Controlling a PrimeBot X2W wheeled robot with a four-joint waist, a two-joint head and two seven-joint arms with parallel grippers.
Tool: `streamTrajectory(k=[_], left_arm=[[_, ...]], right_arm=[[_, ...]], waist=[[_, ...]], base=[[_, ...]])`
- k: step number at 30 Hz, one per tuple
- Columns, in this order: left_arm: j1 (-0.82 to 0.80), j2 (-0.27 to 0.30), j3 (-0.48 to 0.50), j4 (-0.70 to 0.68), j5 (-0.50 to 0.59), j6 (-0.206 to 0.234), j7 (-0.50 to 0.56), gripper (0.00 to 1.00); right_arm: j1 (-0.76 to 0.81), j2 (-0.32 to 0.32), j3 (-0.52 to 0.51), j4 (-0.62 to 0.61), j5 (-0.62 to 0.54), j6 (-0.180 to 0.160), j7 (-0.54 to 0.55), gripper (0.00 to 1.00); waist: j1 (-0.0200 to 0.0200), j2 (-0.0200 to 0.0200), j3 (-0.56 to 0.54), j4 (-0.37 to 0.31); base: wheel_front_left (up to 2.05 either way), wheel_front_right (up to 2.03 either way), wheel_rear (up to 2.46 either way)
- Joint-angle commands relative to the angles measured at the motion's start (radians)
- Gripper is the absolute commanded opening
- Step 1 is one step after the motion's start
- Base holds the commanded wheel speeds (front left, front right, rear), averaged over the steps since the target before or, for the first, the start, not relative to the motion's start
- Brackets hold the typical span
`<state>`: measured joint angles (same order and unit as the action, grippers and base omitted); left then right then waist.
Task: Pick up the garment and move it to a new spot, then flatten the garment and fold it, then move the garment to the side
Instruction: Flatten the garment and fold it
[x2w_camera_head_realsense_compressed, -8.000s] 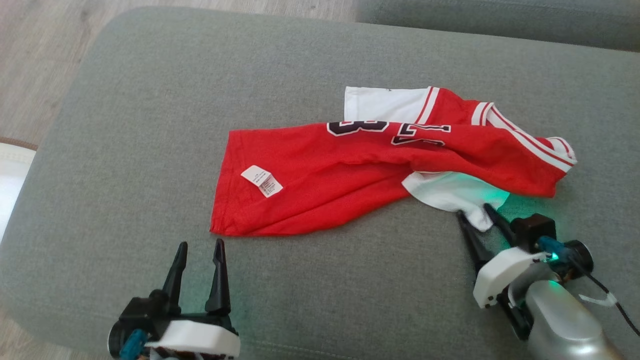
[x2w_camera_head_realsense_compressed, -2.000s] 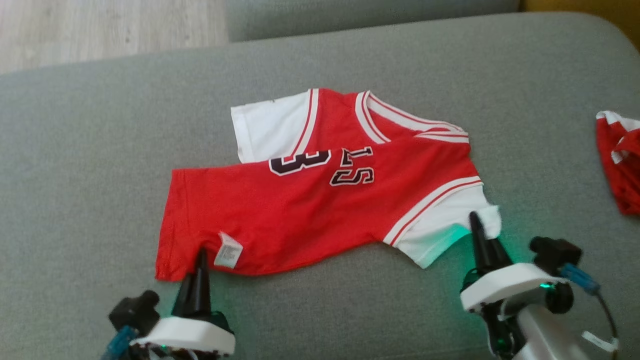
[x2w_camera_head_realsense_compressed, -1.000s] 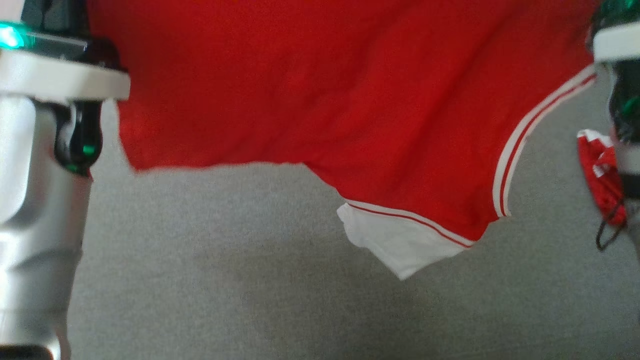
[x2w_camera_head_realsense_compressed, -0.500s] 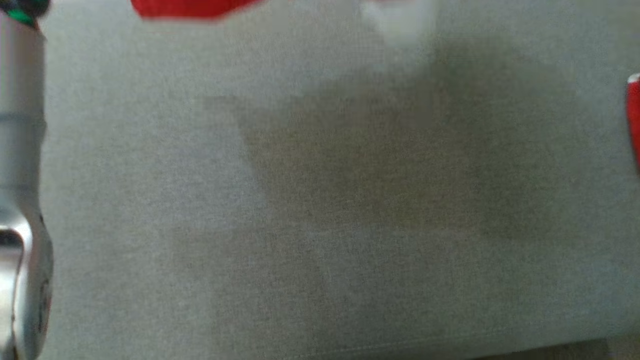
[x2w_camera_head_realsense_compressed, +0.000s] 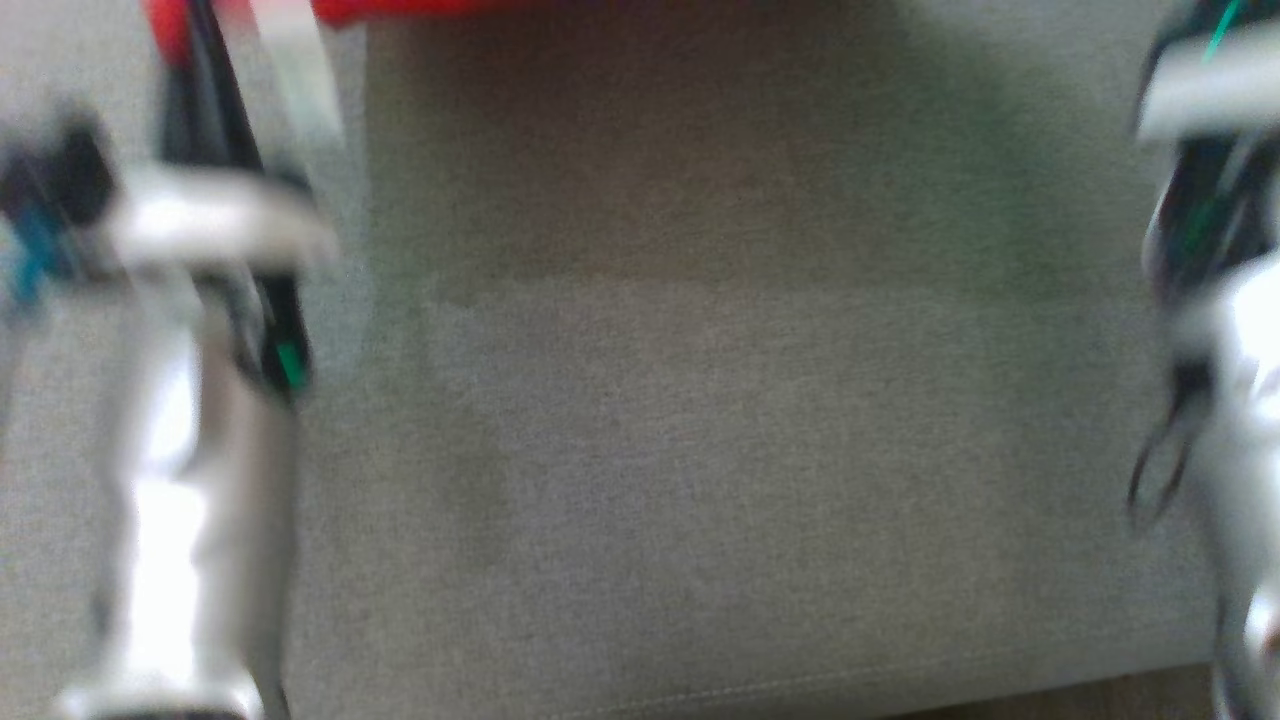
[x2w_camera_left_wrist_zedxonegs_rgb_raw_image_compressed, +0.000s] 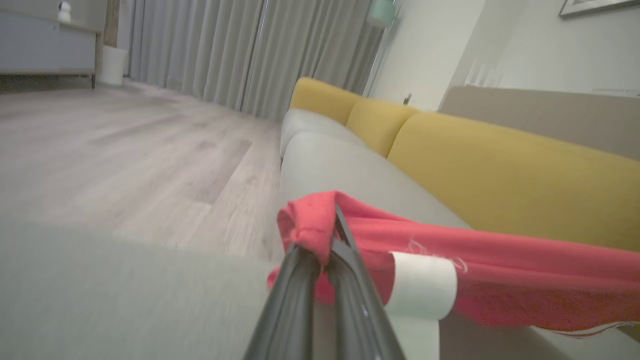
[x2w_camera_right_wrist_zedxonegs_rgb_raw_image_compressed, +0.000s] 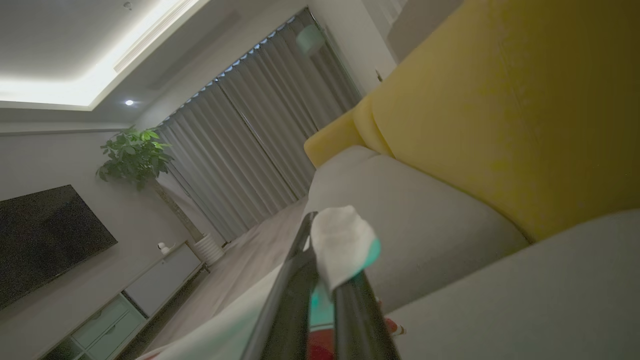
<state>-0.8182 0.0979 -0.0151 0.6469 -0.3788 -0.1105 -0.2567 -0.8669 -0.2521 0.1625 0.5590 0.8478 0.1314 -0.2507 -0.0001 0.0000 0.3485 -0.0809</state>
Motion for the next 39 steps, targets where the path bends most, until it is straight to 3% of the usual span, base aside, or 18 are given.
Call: streamTrajectory(k=[1,10,16,30,39], left_arm=[[0.060,0.031,0.075,-0.029,-0.004,-0.001,-0.005,0.00],[0.445,-0.046,0.219,-0.052,-0.031,-0.017,-0.005,0.00],[0.610,-0.047,0.207,-0.066,-0.155,-0.019,-0.005,0.00],[0.894,-0.048,0.136,-0.150,-0.232,-0.015,-0.005,0.00],[0.851,-0.048,0.039,-0.242,-0.216,-0.012,-0.005,0.00]], right_arm=[[0.086,-0.008,0.008,-0.053,0.041,-0.001,-0.011,0.00],[0.536,0.023,0.171,-0.149,0.193,-0.001,-0.011,0.00],[0.691,0.016,0.243,-0.155,0.236,-0.001,-0.011,0.00],[0.928,-0.040,0.269,-0.186,0.321,-0.001,-0.011,0.00],[0.866,-0.020,0.246,-0.280,0.367,-0.001,-0.005,0.00]], waist=[[0.0001,0.0000,-0.024,-0.010],[0.0001,0.0000,-0.135,-0.030],[0.0001,0.0000,-0.232,-0.033],[0.0001,0.0000,-0.353,-0.027],[0.0001,0.0000,-0.334,-0.008]], base=[[0.00,0.00,0.00],[0.00,0.00,0.00],[0.00,0.00,0.00],[0.00,0.00,0.00],[0.00,0.00,0.00]])
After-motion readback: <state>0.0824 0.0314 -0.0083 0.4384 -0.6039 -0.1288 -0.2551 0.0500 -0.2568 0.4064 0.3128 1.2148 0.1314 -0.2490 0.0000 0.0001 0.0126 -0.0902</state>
